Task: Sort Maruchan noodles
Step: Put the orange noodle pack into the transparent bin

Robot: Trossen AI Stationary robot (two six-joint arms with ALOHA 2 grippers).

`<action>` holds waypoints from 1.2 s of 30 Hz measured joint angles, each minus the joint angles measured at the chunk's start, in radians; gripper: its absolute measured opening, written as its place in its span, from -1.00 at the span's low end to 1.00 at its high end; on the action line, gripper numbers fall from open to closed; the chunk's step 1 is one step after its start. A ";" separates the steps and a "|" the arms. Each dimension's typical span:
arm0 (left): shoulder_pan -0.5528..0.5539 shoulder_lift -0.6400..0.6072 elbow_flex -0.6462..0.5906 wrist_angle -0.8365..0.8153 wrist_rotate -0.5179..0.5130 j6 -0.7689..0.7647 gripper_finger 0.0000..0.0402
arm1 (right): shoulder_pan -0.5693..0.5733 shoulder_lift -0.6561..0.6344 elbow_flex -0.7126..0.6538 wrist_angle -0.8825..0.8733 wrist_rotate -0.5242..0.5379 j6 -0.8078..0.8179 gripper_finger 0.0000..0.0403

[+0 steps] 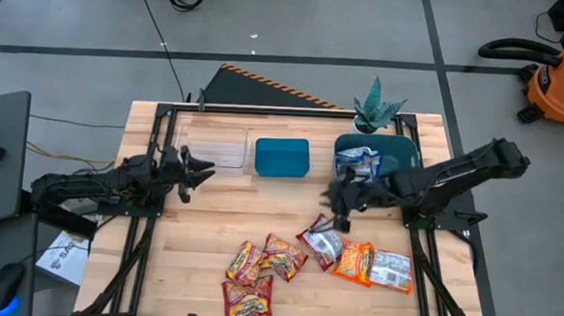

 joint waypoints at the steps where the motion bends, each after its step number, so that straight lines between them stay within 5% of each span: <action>1: 0.000 0.000 0.000 0.002 -0.016 -0.005 -0.29 | 0.007 0.017 0.000 -0.004 -0.029 -0.004 -0.42; 10: 0.000 0.000 0.000 0.007 -0.095 -0.022 -0.29 | 0.050 0.196 0.013 -0.221 -0.284 0.198 -0.42; 16: 0.000 0.000 0.000 0.008 -0.196 0.003 -0.29 | 0.113 0.263 0.015 -0.272 -0.347 0.266 -0.42; 36: 0.000 0.000 0.000 0.008 -0.207 0.014 -0.29 | 0.181 0.356 0.015 -0.275 -0.315 0.320 -0.43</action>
